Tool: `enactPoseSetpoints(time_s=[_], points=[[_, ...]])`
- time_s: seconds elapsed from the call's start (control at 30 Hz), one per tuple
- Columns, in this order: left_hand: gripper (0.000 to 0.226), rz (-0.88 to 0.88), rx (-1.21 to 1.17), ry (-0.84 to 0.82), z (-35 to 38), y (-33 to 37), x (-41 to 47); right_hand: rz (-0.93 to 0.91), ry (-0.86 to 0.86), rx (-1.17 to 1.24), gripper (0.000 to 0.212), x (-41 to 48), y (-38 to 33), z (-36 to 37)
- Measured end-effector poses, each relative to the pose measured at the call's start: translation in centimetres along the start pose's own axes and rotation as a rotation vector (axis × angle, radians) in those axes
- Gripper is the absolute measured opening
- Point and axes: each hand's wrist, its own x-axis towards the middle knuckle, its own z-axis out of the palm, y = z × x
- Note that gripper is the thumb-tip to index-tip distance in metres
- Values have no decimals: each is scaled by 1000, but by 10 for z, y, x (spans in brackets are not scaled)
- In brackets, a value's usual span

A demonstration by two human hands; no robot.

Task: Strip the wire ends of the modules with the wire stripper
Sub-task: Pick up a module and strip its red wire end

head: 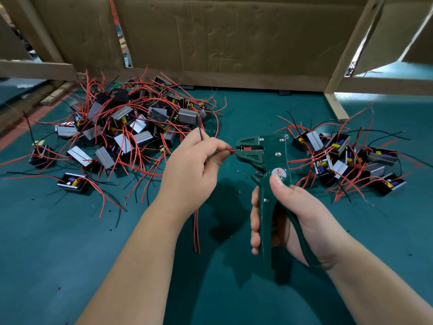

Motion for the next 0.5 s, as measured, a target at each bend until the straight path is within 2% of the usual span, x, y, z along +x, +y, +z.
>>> enactPoseSetpoints(time_s=[0.1,0.17,0.27,0.37,0.43,0.5], points=[[19,-56,8,-77,1,0,-1,-32,169,-8,45,5,4,5],[21,-116,-6,-163,7,1,-4,1,217,47,50,9,4,8],[21,-298,-152,-171,17,7,-6,4,132,223,48,10,0,6],[36,-585,-565,-34,21,17,-3,45,-29,273,51,7,-1,2],[39,-678,-779,20,20,20,-2,95,-164,262,55,6,2,3],[34,-706,-888,16,19,23,-3,93,-220,245,57,6,5,6]])
